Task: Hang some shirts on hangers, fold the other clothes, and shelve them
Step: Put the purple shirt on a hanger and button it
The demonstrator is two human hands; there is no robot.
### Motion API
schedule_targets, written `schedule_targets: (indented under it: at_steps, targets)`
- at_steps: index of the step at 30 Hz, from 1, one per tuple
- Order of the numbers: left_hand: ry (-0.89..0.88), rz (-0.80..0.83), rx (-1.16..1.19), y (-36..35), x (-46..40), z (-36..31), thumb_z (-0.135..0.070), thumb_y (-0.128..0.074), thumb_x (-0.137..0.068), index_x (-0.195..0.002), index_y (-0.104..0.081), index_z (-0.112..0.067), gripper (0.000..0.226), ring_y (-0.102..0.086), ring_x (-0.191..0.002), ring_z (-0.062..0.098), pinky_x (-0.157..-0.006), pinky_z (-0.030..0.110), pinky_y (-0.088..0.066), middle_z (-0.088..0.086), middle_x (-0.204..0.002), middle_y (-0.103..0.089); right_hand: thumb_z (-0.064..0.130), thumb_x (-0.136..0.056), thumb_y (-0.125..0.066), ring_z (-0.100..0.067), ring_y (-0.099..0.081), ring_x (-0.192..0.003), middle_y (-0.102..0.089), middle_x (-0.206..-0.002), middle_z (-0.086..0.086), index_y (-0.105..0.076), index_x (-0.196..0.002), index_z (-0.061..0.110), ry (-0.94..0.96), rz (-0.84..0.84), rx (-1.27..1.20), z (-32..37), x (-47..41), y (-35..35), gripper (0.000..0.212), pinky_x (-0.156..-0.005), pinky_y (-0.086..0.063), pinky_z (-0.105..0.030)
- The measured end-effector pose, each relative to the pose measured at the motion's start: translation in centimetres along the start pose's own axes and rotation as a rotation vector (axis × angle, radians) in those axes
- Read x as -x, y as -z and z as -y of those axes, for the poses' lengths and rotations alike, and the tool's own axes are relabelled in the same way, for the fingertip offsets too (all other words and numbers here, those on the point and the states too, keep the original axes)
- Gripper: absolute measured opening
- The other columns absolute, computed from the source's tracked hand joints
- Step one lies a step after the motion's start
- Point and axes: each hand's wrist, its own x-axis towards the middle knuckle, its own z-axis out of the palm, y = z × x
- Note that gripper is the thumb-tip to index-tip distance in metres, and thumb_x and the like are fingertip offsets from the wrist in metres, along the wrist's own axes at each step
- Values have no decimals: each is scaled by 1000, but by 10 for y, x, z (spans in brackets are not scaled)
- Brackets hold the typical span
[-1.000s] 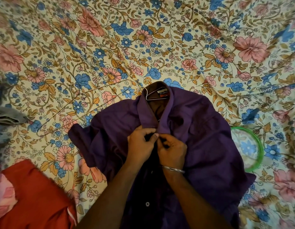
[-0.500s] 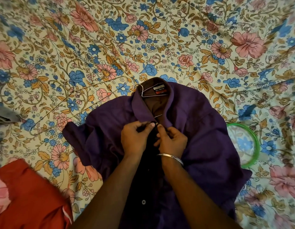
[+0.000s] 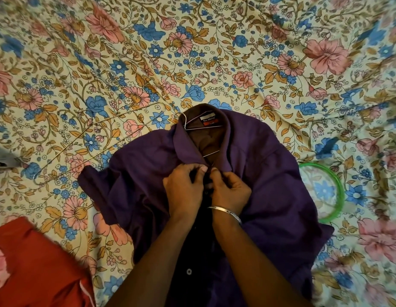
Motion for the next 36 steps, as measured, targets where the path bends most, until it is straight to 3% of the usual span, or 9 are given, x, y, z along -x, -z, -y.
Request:
schedule_targets:
  at_steps: [2,5,10,16,19,25,29,36]
  targets:
    - [18,13,72,1,5,9,-27,-68,-95,-97,-78,-26,10,-67,-82,-2,-89,40,-56,-16,-88,-75,21,-81,-80,-23,-67,-56,-70,-61,-7,-76,-71,14,61,12,47,-3,5,-2,13,-55,-57,-37]
    - [40,25,145,3,5,12,-20,-69,-95,-97,-80,-20,11,-69,-80,-4,-81,31,-59,-13,-87,-76,25,-81,-81,-25,-70,-64,-71,-70,-5,-76,-73,24,129,83,97,-6,9,0,9,-61,-60,-44]
    - [135,66,307,-1,-2,17,-24,-69,-95,-97,-80,-22,11,-73,-85,5,-86,39,-60,-10,-88,-77,20,-83,-81,-24,-70,-68,-70,-74,0,-79,-80,17,175,153,113,-9,6,5,4,-66,-60,-49]
    - [84,109,227,1,-10,21,-37,-71,-92,-97,-79,-29,12,-71,-90,1,-94,46,-56,-17,-91,-77,9,-86,-76,-17,-72,-81,-72,-88,1,-81,-94,12,222,231,151,-14,6,11,10,-76,-61,-47]
    - [37,119,174,3,-7,22,-36,-71,-92,-93,-78,-35,7,-70,-89,-3,-97,48,-53,-24,-88,-74,9,-86,-76,-18,-71,-79,-71,-87,0,-80,-94,11,230,242,156,-15,4,13,10,-74,-60,-49]
    - [23,173,222,10,-12,27,-25,-75,-91,-98,-81,-20,11,-72,-89,3,-89,41,-59,-12,-91,-77,10,-86,-76,-21,-72,-78,-69,-85,4,-80,-90,20,204,286,128,-15,1,14,12,-72,-61,-51]
    - [7,159,231,7,-9,29,-25,-75,-91,-94,-81,-21,8,-73,-87,5,-87,43,-59,-12,-88,-77,7,-85,-75,-21,-73,-73,-71,-82,4,-80,-86,24,226,278,124,-13,2,16,18,-67,-61,-50]
    - [-15,88,242,7,-1,25,-18,-76,-90,-92,-80,-26,9,-70,-88,0,-88,37,-59,-17,-88,-75,5,-82,-78,-12,-73,-63,-76,-72,5,-80,-85,13,220,224,166,-10,3,14,9,-61,-62,-35]
